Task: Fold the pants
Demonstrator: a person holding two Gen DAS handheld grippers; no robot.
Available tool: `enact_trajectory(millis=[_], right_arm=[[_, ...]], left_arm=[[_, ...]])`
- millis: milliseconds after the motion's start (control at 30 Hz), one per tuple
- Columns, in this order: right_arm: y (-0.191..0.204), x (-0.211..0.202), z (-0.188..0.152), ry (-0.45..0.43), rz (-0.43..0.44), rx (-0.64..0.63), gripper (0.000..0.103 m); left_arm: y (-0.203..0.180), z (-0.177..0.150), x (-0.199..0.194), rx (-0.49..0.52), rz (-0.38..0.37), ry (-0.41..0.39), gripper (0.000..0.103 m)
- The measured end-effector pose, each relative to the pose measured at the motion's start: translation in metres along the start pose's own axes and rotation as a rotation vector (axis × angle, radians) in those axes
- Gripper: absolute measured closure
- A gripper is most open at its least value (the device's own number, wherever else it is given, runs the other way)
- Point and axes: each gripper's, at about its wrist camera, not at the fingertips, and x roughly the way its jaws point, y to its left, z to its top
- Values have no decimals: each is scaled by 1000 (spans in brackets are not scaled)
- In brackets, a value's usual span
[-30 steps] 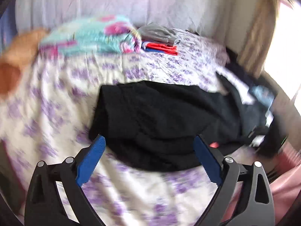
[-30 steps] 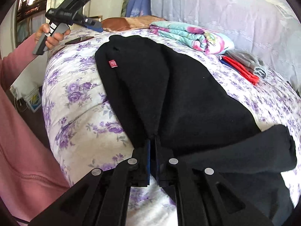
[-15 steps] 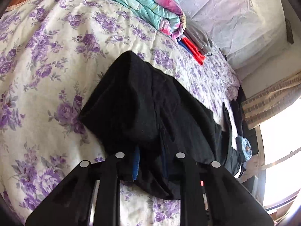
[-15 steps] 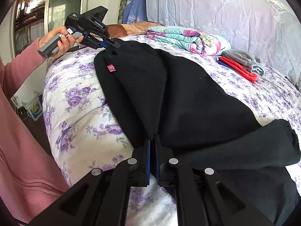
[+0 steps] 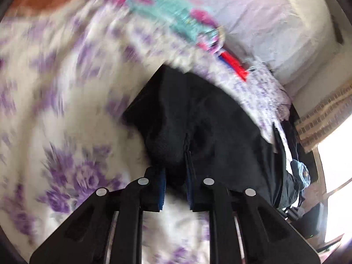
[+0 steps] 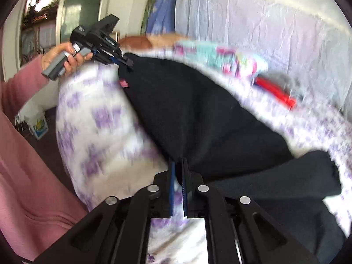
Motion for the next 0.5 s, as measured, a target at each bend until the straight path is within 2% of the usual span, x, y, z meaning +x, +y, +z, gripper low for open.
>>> enact_trajectory(millis=[33,67,100,133,167,200,233,267,300,333,400,433,500], right_arm=[[1,5,-4,4,-10,3,92],[2,1,-4,-27,-14,15,88],[1,-2,-3,-28,14,37,71],[-2,-9,-1,-41,41,62,48],[-7,-20,0,-81,45,92,42],[-12,-30,1,-110,30,115,37],[-18,-38,0,-130,15,145,35],[-30,-47,1,-142,-9,200,33],[-44,-54,0,-149,-52,270,25],[-57,-60,0,-153,-94,338,21],[-98,-75,1,-165,-150,508,21],[-112,-83,0,-189,-180,558,20],[-150,-99,2,-244,-258,688,12]], left_arm=[[9,-3,5,-45,-39,-2,86],[13,-5,0,-79,-68,-31,86],[12,-4,-6,-82,-73,-38,83],[8,-4,-19,-71,-57,-67,74],[5,-4,-29,-59,-17,-98,62],[0,-5,-43,-42,56,-148,35],[-7,-7,-58,-26,132,-209,20],[-18,-10,-74,-3,195,-286,18],[-29,-12,-83,25,208,-327,18],[-49,-17,-90,77,176,-359,16],[-80,-24,-89,163,69,-368,10],[-100,-29,-80,215,8,-351,7],[-141,-42,-46,324,-102,-259,5]])
